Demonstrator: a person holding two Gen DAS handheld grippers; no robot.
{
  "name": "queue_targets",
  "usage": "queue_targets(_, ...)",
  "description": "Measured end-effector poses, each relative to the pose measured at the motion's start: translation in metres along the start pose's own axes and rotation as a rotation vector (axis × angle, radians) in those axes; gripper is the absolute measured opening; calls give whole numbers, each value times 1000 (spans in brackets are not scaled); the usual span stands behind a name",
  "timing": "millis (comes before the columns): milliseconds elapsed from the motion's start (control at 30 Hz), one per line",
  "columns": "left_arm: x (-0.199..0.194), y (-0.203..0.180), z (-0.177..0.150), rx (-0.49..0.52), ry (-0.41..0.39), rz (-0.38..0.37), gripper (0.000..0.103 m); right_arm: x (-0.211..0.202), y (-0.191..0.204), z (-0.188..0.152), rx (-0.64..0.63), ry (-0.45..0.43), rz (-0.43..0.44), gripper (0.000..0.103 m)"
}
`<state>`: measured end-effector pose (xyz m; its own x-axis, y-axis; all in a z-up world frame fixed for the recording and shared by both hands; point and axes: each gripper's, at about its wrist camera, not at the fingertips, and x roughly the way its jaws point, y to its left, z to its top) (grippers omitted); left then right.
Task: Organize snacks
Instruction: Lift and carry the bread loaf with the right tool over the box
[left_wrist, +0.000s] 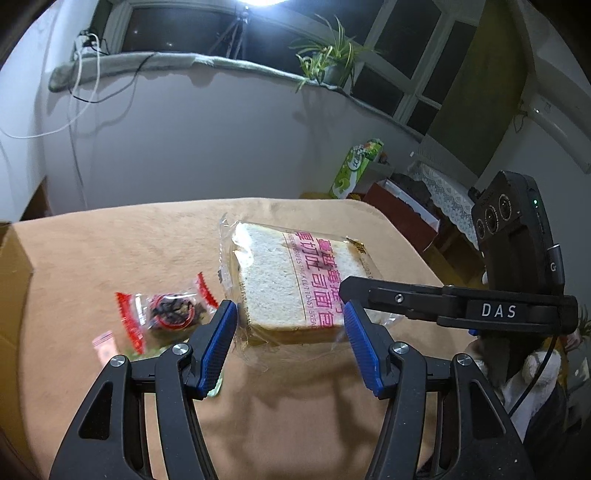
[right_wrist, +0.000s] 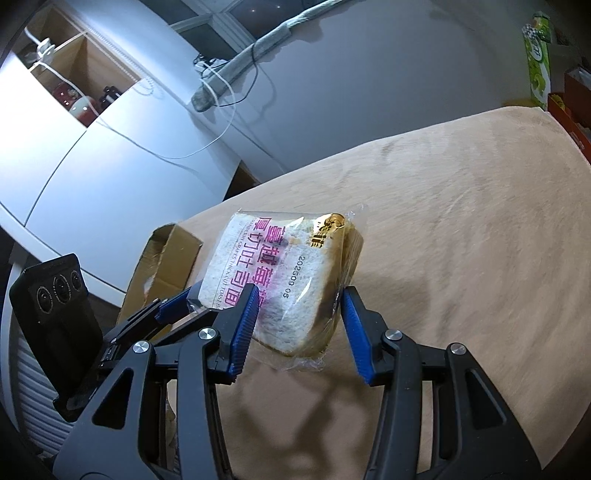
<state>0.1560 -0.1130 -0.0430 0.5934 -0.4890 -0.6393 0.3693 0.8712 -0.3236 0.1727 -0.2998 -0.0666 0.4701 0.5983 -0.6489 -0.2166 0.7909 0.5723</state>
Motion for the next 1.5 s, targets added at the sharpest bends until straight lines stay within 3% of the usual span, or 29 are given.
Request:
queue_targets(533,-69,16,-20,-43,-95,62,60,2,77,-19,-116,22,43,49)
queue_targets(1167,-158,91,-47,-134,-188,236,60,75,200,-36,-284,121,133,49)
queue_targets(1500,-183,135,-52,-189,-219,281,60,115,249,-31,-354,164,144,49)
